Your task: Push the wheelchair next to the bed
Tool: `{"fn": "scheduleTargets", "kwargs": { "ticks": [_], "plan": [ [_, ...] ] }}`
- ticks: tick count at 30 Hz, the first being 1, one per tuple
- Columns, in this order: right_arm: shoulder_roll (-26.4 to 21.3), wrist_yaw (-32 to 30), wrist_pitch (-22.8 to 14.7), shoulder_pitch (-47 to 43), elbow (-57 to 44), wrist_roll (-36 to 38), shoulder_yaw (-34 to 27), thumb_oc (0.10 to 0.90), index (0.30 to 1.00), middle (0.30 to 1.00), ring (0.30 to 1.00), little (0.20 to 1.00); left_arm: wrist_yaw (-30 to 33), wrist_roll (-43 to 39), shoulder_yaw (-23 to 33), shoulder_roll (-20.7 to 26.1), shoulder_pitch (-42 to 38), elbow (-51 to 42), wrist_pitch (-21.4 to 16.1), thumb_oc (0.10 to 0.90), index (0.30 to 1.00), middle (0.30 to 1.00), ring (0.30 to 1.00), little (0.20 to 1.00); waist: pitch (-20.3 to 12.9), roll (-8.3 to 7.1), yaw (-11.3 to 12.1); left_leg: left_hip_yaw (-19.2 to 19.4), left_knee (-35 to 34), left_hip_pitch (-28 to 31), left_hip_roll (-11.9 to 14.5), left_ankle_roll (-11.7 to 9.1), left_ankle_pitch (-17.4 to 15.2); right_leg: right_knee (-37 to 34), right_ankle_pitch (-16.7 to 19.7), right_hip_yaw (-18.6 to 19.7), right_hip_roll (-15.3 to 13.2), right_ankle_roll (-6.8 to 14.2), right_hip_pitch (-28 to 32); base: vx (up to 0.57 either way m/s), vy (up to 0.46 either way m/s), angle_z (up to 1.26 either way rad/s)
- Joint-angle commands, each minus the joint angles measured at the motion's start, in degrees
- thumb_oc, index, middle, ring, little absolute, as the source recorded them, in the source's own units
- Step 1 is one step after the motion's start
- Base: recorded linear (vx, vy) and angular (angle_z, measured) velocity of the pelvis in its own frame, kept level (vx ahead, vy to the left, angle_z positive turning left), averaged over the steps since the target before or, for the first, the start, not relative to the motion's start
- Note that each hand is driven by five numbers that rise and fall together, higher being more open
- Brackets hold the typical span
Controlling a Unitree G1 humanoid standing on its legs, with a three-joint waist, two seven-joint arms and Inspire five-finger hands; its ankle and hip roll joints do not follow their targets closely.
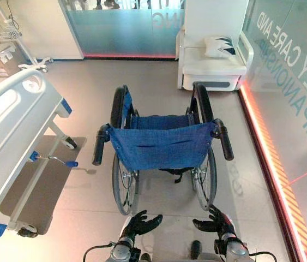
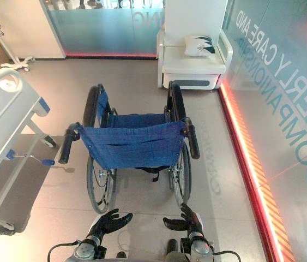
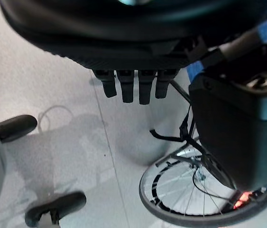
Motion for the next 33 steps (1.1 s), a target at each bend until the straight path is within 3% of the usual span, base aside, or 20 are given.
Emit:
{"fn": "scheduleTargets", "kwargs": {
  "ticks": [1,9,15,23,29,33],
  "plan": [
    [0.02,-1.56,-2.74,-4.21,-0.02,-2.40,1.66,0.800,0.900,0.900,0.900,0.900,3.44,-1.03,1.03,-0.69,-4.45,0.25,-5.49,0.800,0.900,0.900,0.900,0.900,-0.49,-0.06,0.83,-2.33,0.87,-2.39,-3.79,1.11,0.58,2.60,-4.91,-0.96,0.69,-0.79,4.20,0.04,-0.015,0.03],
    [0.43,-0.83,-0.56,-4.01,-0.95,-1.02,2.35,0.800,0.900,0.900,0.900,0.900,0.41,-3.65,1.56,-1.10,-4.45,-0.81,-4.02,0.800,0.900,0.900,0.900,0.900,-0.49,-0.18,1.27,-2.88,0.90,-2.29,-3.92,1.21,0.65,2.83,-4.90,-1.42,0.37,-0.78,4.28,0.01,-0.006,0.08],
    [1.03,1.70,0.58,-3.64,-2.78,7.81,0.48,0.800,0.900,0.900,0.900,0.900,0.96,-4.54,2.46,-1.11,-4.06,-1.44,-2.96,0.800,0.900,0.900,0.900,0.900,-0.60,-0.24,1.22,-2.75,0.62,-1.82,-3.94,1.24,0.78,2.49,-4.59,-1.46,0.35,-0.69,4.76,0.02,0.003,0.00],
    [-0.31,5.90,1.88,-3.89,-7.59,12.40,-0.86,0.800,0.900,0.900,0.900,0.900,2.95,-3.79,4.49,0.47,-4.58,-4.21,-1.68,0.800,0.900,0.900,0.900,0.900,-0.28,-0.84,1.18,-2.32,0.59,-1.79,-3.92,1.30,0.87,2.63,-4.22,-1.04,0.40,-0.52,4.52,0.00,0.000,0.00],
    [-0.72,6.26,-0.12,-3.96,-7.53,12.57,-1.89,0.800,0.900,0.900,0.900,0.900,-0.59,-3.89,4.49,1.38,-4.33,-3.81,1.17,0.800,0.900,0.900,0.900,0.900,-0.35,-1.22,1.02,-1.94,0.59,-1.14,-3.85,1.44,0.66,2.55,-3.95,-0.58,0.59,-0.38,4.95,0.05,-0.015,0.00],
    [-0.36,7.73,0.43,-3.74,-8.00,13.45,-2.56,0.800,0.900,0.900,0.900,0.900,0.37,-4.48,4.56,1.26,-3.69,-3.64,-1.40,0.800,0.900,0.900,0.900,0.900,-0.29,-1.31,0.87,-1.70,0.59,-1.26,-3.83,1.55,0.69,2.09,-3.56,-0.04,0.73,-0.32,4.89,0.02,-0.001,0.00]
  ]
}}
